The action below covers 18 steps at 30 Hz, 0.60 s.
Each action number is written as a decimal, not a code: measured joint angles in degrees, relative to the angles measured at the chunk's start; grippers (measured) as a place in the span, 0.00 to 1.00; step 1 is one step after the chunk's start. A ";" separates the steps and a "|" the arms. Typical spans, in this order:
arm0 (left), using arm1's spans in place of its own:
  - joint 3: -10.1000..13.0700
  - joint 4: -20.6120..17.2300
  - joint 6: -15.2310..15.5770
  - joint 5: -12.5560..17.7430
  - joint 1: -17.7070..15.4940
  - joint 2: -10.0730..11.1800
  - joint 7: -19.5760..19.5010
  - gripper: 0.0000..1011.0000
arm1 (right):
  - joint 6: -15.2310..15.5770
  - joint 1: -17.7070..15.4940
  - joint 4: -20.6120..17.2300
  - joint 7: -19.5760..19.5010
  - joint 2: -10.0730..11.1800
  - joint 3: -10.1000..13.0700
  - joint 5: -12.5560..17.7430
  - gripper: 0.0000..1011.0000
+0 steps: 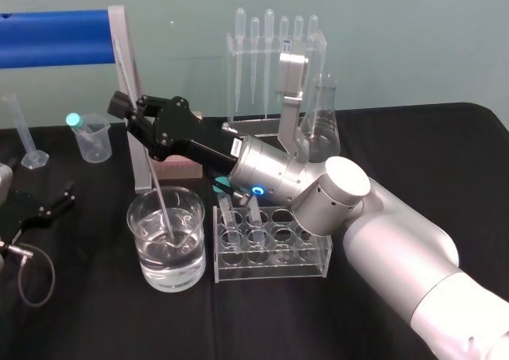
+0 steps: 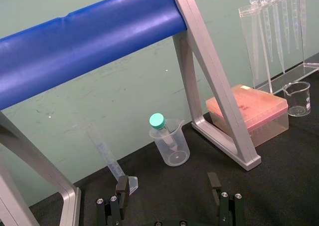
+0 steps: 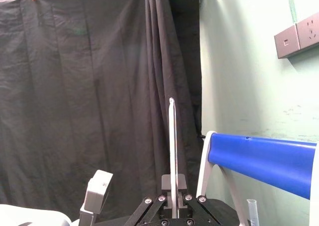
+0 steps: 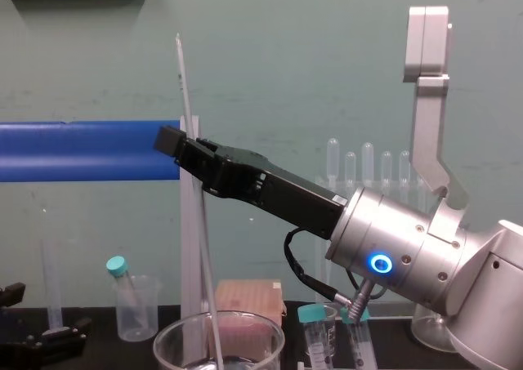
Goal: Hold the thermometer with one hand and immerse one end into the beaker, then reinsert it into the test tube rack.
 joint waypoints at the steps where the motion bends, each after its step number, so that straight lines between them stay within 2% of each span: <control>1: 0.00 0.00 0.00 0.00 0.00 0.00 0.00 1.00 | 0.00 0.00 0.00 0.00 0.00 0.00 0.00 0.05; 18: 0.00 0.00 0.00 0.00 0.00 0.00 0.00 1.00 | 0.00 0.00 0.00 0.00 0.00 0.00 0.00 0.06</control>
